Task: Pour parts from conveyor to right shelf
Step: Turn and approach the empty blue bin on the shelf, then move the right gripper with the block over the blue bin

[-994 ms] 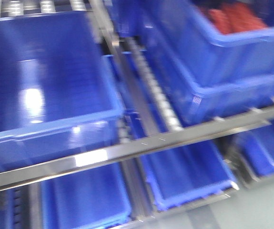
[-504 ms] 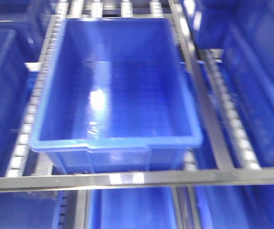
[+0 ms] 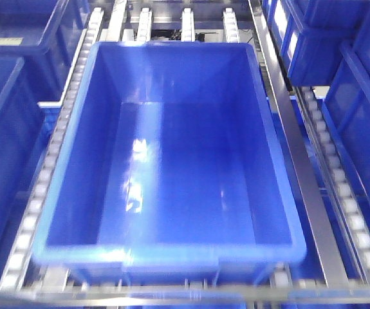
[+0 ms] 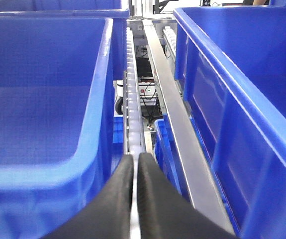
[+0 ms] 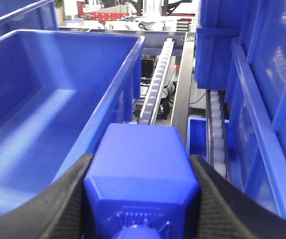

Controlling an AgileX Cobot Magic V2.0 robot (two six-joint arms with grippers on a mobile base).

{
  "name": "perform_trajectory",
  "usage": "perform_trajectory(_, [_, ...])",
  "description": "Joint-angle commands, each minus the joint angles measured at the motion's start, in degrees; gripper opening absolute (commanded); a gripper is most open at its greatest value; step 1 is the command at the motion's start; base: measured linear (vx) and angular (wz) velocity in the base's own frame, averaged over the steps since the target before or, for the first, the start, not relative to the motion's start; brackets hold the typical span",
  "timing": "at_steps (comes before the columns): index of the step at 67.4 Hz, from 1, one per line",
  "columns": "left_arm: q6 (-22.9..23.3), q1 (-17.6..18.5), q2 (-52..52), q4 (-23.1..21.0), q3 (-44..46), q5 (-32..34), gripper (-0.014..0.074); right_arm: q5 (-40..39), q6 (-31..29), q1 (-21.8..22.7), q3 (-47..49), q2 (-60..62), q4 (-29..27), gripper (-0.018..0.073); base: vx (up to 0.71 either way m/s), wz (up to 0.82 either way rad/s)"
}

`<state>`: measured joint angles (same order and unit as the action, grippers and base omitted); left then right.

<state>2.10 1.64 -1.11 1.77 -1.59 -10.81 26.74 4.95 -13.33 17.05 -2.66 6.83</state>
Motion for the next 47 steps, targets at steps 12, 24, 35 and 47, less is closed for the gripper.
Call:
perform_trajectory(12, [0.42, 0.29, -0.25, -0.05, 1.08, 4.02, -0.0006, -4.83, -0.32, 0.28, 1.48, -0.68, 0.83, -0.0008, 0.21, -0.05])
perform_trajectory(24, [0.42, 0.29, -0.25, -0.05, 1.08, 4.02, -0.0006, -4.83, -0.32, 0.28, 1.48, -0.68, 0.83, -0.0008, 0.19, -0.04])
perform_trajectory(35, [0.42, 0.29, -0.25, -0.05, 1.08, 4.02, -0.0006, -4.83, -0.32, 0.28, 1.48, -0.68, 0.83, -0.0008, 0.14, -0.01])
perform_trajectory(47, [0.42, 0.29, -0.25, -0.05, 1.08, 4.02, -0.0006, -4.83, -0.32, 0.28, 1.48, -0.68, 0.83, -0.0008, 0.06, 0.05])
